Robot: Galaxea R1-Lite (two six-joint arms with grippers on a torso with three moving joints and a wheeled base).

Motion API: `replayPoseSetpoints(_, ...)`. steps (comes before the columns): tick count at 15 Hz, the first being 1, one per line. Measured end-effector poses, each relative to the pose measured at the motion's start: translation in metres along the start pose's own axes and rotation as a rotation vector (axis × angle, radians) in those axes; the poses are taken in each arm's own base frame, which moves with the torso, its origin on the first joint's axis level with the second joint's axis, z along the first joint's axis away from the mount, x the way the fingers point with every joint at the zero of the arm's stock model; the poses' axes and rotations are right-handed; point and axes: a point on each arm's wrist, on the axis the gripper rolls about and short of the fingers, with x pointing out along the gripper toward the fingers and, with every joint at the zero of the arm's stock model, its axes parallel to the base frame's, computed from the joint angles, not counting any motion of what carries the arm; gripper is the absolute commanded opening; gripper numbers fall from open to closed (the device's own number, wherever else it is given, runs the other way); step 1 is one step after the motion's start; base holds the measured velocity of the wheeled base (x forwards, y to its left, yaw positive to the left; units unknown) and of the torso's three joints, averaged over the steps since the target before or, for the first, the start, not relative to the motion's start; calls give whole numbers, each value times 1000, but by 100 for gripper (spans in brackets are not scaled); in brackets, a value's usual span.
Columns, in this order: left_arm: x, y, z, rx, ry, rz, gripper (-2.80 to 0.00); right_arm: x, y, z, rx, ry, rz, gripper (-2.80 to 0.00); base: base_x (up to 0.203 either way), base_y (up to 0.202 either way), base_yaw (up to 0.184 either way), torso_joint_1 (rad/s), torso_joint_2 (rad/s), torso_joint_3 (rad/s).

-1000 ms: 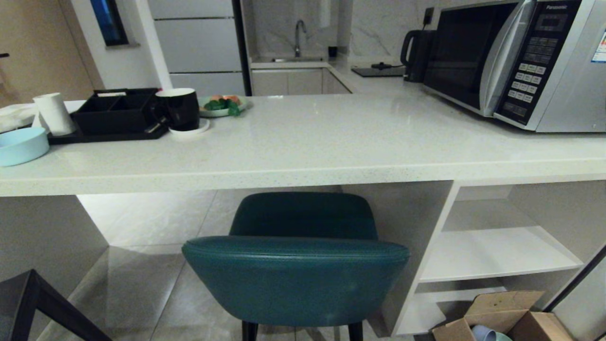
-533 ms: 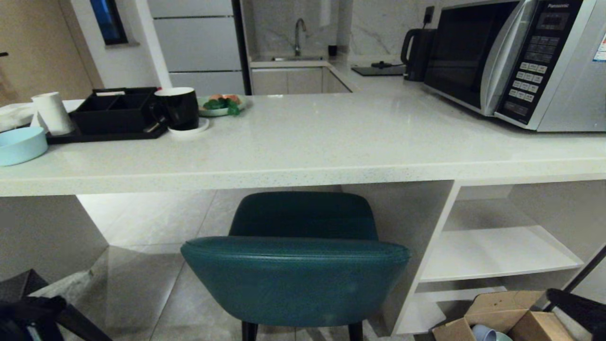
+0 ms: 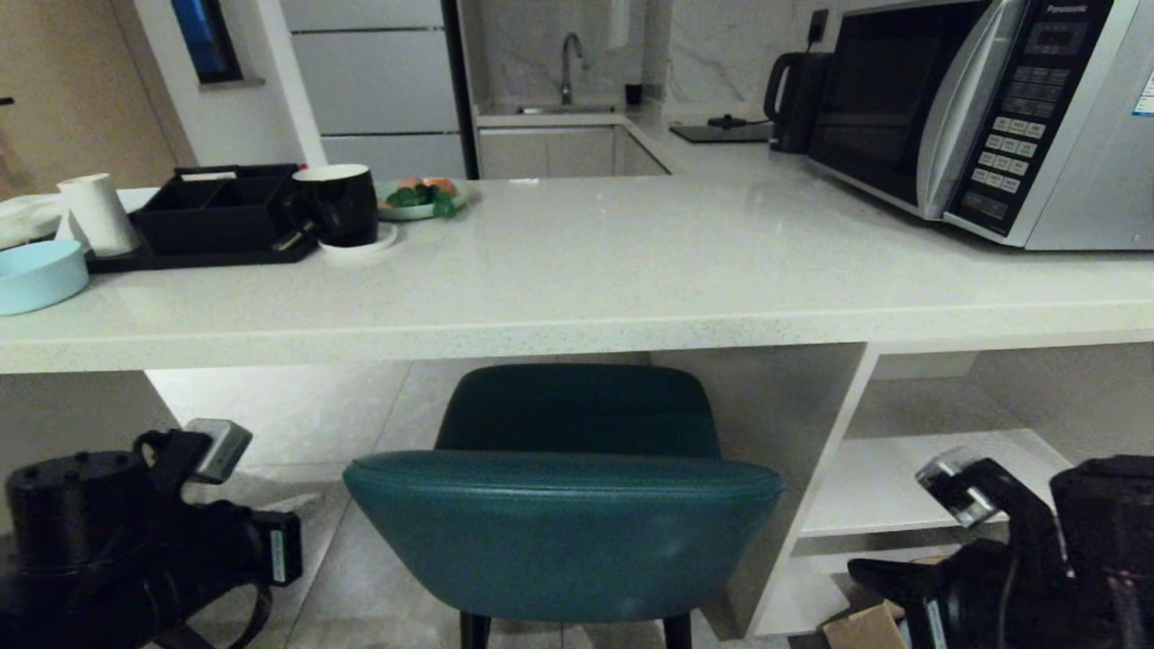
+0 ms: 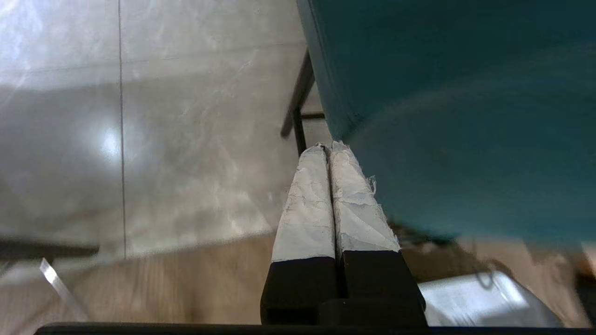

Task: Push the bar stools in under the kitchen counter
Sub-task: Pull the blue chair out from under the dining table

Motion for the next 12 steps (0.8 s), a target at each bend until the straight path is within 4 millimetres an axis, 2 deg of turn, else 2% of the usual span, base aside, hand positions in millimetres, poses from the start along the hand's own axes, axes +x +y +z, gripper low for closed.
replayPoseSetpoints(3,37,5,-16,27,-45,18,-280,34,-3,3,-23,-60,-46,-280,0,0,0,0,0,0)
replayPoseSetpoints(8,82,11,1,55,-188,30,-280,85,-10,1,-24,-150,-96,-280,0,0,0,0,0,0)
replayPoseSetpoints(12,99,10,9,63,-227,38,-280,117,-15,4,-21,-276,-122,-280,0,0,0,0,0,0)
